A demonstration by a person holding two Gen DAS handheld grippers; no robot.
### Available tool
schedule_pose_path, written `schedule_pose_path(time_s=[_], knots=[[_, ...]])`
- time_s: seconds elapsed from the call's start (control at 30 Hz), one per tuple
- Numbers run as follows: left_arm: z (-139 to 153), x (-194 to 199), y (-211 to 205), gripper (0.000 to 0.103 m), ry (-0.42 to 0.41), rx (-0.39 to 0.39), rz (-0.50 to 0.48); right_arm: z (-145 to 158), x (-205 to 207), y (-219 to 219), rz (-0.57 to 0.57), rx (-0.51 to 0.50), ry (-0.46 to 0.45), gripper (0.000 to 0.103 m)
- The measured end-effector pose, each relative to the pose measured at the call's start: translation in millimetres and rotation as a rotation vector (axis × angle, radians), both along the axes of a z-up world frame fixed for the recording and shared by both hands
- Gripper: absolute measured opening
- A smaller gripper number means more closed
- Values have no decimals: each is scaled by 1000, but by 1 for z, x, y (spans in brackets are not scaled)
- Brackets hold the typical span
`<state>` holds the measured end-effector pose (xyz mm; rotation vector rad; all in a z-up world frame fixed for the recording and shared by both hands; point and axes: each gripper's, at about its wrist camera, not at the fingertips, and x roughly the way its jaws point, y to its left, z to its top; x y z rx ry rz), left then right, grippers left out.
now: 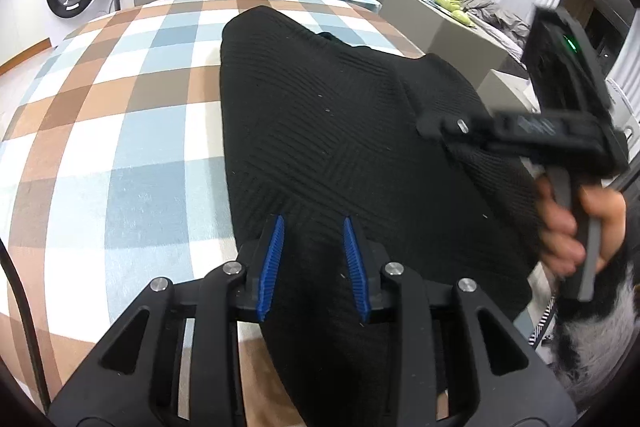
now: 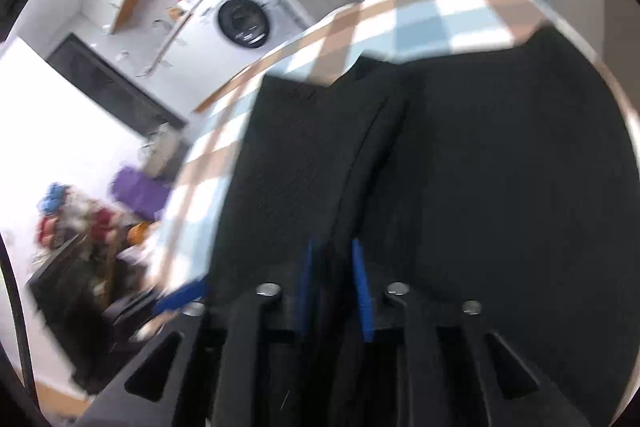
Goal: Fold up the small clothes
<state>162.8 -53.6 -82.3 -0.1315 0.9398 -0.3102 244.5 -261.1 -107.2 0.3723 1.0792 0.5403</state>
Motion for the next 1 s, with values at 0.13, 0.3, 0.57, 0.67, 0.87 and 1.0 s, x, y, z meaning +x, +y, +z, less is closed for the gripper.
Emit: schedule_pose_path(time_s=[0.13,0.3,0.57,0.67,0.87,1.0], knots=[[0,-14,-9,29,4,-8,-25,-8,-43,1,45,48,49,34],[-7,-26,-15,30,10,8,-24,-8,-65,9,7,-20,-17,12],[3,-47,-11,31,3,-9,-10,2,-76,17,-30,-151,-115,8],[0,-54,-11,31,16,-10,-10,-11,-70,6,-66,-83,-57,9],[6,-75,-11,41,16,-30,-57,-13,-97,-13,-17,78,11,19],[1,-83,-16,45,15,-17,-85,-10,-113,-4,38,-1,-33,21]])
